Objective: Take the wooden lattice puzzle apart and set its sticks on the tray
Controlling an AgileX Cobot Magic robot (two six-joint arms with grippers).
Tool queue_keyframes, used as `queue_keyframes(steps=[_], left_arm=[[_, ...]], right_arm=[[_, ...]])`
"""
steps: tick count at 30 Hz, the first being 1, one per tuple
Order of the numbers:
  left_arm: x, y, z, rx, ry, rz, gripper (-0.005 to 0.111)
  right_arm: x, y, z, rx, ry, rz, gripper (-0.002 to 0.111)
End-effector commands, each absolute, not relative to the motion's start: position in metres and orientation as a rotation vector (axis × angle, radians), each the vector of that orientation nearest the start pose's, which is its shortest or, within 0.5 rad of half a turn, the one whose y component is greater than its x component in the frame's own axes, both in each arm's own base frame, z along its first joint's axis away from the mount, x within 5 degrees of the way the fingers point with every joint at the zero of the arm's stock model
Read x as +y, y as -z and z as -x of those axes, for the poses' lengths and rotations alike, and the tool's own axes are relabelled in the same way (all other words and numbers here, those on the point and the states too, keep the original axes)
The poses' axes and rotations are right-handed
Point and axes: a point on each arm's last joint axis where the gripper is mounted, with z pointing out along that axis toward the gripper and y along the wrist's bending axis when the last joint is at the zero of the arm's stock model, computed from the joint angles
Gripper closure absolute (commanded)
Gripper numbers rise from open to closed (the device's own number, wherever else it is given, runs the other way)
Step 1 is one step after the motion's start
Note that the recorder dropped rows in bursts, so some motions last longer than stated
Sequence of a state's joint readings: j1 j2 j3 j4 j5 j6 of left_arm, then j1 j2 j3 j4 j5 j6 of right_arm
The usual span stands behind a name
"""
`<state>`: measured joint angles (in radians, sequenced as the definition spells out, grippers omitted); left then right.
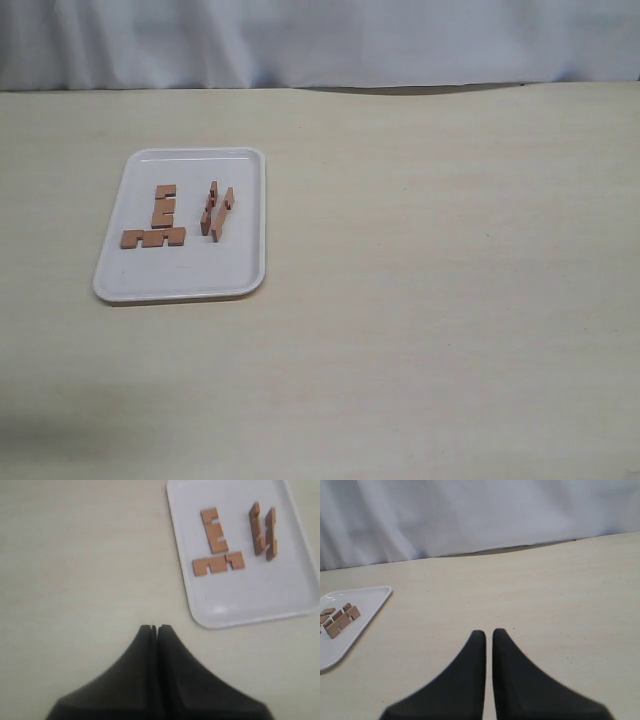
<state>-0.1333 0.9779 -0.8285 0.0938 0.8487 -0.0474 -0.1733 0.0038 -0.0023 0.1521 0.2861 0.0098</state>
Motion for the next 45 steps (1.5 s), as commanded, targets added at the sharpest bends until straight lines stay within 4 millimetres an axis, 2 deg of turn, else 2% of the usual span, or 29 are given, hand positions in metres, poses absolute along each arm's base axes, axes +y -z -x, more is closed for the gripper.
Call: queue_keyframes(steps=[1, 3, 8, 16, 23, 27, 32, 35, 38, 45], left_arm=[[-0.007, -0.328, -0.137, 2.168, -0.004, -0.054, 0.107], [-0.005, -0.329, -0.118, 2.046, 0.002, -0.041, 0.107], [-0.003, -0.331, -0.088, 1.823, 0.055, 0.002, 0.107], [0.000, -0.343, -0.044, 1.624, 0.073, 0.013, 0.107], [0.004, -0.340, 0.001, 1.403, 0.088, 0.016, 0.107], [0.003, -0.338, -0.001, 1.412, 0.101, 0.017, 0.107], [0.006, -0.337, -0.001, 1.415, 0.033, 0.003, 0.107], [0.004, -0.331, -0.005, 1.431, 0.093, 0.029, 0.107], [0.000, -0.315, -0.016, 1.445, 0.159, 0.046, 0.107], [-0.003, -0.263, -0.042, 1.488, 0.208, 0.074, 0.107]], right_arm=[[-0.006, -0.188, -0.055, 1.747, -0.024, -0.255, 0.104], [-0.006, -0.188, -0.055, 1.747, -0.024, -0.255, 0.104], [-0.006, -0.188, -0.055, 1.747, -0.024, -0.255, 0.104], [-0.006, -0.188, -0.055, 1.747, -0.024, -0.255, 0.104], [-0.006, -0.188, -0.055, 1.747, -0.024, -0.255, 0.104], [-0.006, -0.187, -0.054, 1.749, -0.024, -0.255, 0.104], [-0.005, -0.187, -0.054, 1.751, -0.024, -0.255, 0.104], [-0.005, -0.187, -0.054, 1.751, -0.024, -0.255, 0.104], [-0.005, -0.187, -0.054, 1.751, -0.024, -0.255, 0.104], [-0.005, -0.187, -0.054, 1.751, -0.024, -0.255, 0.104]])
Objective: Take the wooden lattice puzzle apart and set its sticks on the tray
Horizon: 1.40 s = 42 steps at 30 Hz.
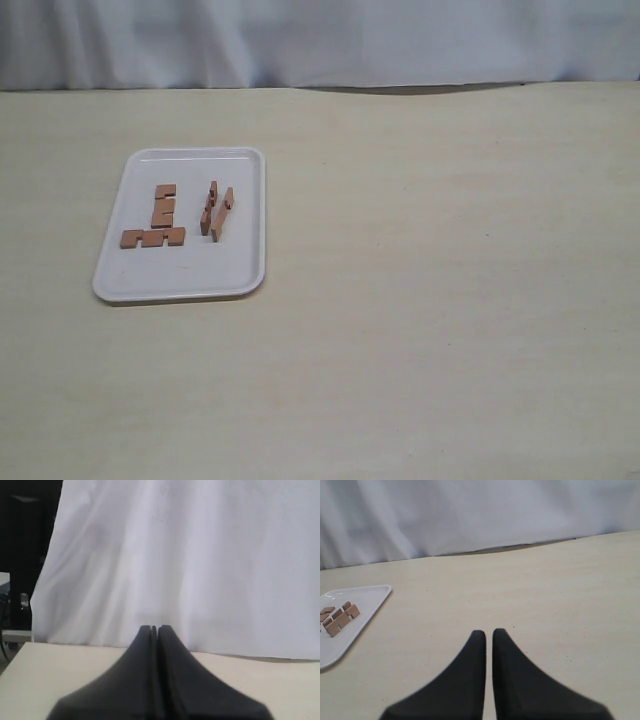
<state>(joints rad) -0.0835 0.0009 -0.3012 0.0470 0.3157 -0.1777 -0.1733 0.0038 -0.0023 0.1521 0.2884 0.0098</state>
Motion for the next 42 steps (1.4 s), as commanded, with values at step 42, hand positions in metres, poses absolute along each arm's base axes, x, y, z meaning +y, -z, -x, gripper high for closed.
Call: queue_keyframes(steps=[42], left_arm=[[-0.004, -0.179, -0.052, 1.868, 0.196, 0.118, 0.107]], right_arm=[[-0.005, -0.187, -0.054, 1.751, -0.024, -0.255, 0.104]])
